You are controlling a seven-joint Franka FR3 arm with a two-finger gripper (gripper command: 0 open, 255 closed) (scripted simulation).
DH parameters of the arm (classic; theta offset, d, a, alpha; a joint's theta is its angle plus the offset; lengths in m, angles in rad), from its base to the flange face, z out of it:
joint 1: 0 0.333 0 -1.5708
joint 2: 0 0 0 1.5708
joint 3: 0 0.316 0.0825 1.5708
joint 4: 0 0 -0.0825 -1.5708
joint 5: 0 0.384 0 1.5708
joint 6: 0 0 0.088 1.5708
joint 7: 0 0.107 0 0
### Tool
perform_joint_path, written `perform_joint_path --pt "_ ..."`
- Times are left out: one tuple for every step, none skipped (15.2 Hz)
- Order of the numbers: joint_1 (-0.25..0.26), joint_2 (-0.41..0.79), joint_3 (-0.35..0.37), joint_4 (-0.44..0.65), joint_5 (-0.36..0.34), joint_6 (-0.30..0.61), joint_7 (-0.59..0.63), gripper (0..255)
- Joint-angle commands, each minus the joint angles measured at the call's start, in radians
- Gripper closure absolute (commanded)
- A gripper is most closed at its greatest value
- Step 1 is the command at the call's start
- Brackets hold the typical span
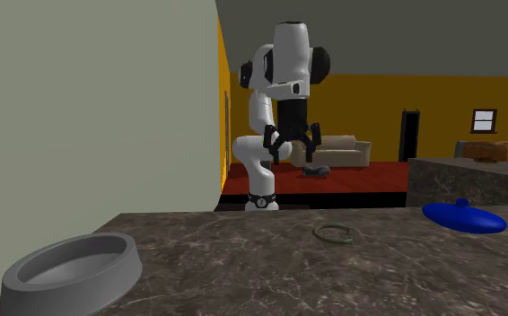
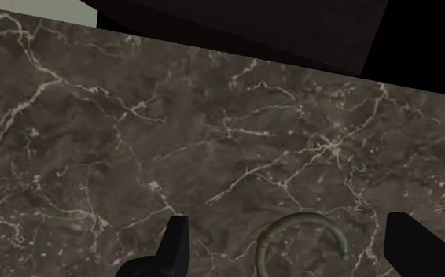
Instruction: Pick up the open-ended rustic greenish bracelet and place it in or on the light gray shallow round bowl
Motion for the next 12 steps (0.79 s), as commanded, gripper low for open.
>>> perform_joint_path --pt "0.017 0.055 0.017 -0.002 0.009 0.063 -0.007 0" --pt "0.026 0.084 0.027 0.002 0.014 0.090 -0.009 0" --pt "0.034 0.114 0.037 0.007 0.017 0.118 -0.010 0" --pt "0.042 0.145 0.047 0.013 0.020 0.145 -0.011 0" --pt "0.050 0.176 0.057 0.021 0.022 0.171 -0.012 0" --pt "0.057 0.208 0.067 0.029 0.024 0.197 -0.013 0" --pt "0.065 0.239 0.077 0.038 0.024 0.221 -0.013 0" --pt "0.072 0.272 0.087 0.048 0.024 0.246 -0.013 0" --pt "0.079 0.304 0.097 0.060 0.023 0.269 -0.013 0" --pt "0.086 0.337 0.107 0.072 0.021 0.292 -0.012 0" --pt "0.093 0.370 0.116 0.085 0.017 0.314 -0.011 0" --pt "0.098 0.400 0.125 0.098 0.014 0.333 -0.010 0"
